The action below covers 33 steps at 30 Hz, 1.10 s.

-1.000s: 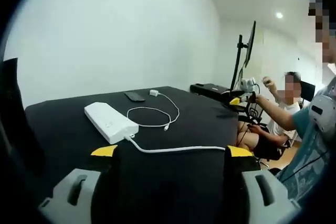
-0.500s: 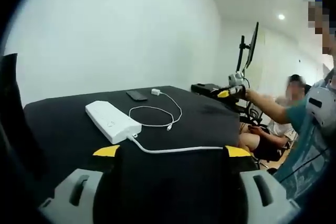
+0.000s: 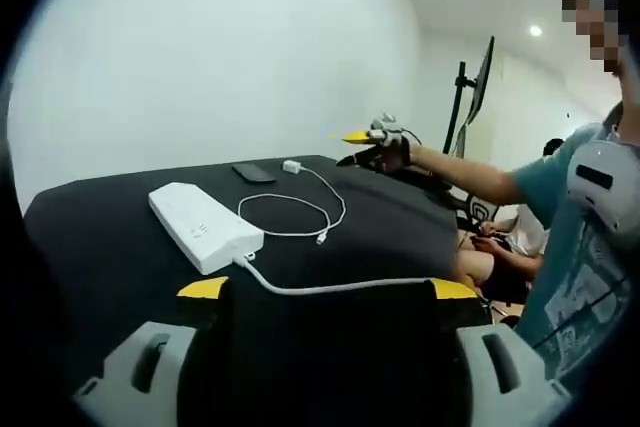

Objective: Connect the charging cable to the phone, plug the charger into the socket, and turn on the power strip switch to charge the phone.

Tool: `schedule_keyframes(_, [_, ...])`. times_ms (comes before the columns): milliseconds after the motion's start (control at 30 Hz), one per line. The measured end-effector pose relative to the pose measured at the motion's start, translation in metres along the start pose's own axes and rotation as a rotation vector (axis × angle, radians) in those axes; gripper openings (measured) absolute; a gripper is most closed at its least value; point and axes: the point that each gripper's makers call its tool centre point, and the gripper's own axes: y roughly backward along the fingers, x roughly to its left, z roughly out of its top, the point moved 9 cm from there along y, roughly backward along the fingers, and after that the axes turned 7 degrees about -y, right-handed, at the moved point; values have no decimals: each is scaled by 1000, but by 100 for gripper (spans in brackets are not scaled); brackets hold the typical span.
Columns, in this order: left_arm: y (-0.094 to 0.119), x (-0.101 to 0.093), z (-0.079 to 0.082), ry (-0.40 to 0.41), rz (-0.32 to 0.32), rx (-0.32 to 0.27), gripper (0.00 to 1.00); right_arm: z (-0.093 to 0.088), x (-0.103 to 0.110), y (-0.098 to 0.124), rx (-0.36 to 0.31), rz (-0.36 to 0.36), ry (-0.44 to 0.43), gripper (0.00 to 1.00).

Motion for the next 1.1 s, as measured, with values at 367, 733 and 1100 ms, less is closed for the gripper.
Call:
schedule_keyframes(367, [-53,25,48,-29,-25,-25,74,37,-27,-98,50,-50,-129,64])
schedule_keyframes(733, [-223,118,101,4,-103,165,80,71,-41,-127,36,-54,-154,62])
schedule_keyframes(1100, [-345,162,134,408,-137,347,96,88,-56,-150,43,-41,-145,61])
